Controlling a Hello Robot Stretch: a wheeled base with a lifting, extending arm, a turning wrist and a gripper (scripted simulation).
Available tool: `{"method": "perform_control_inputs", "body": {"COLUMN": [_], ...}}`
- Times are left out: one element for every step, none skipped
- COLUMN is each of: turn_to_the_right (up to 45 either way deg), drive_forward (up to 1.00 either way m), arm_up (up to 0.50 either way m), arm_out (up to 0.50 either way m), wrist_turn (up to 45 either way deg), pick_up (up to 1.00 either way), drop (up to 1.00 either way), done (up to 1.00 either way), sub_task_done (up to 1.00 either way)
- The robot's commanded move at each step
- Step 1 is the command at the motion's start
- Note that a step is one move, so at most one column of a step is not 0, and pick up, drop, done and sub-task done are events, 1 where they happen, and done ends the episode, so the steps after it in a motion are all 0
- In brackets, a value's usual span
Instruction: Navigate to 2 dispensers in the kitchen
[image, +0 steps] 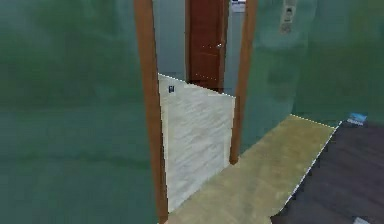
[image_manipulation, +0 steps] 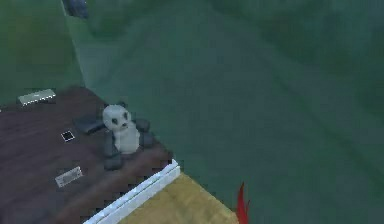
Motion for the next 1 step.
{"method": "perform_control_inputs", "body": {"turn_to_the_right": [0.0], "drive_forward": [0.40], "arm_up": [0.00], "arm_out": [0.00], "wrist_turn": [0.0], "pick_up": [0.00], "drop": [0.00], "done": [0.00], "sub_task_done": [0.00]}}
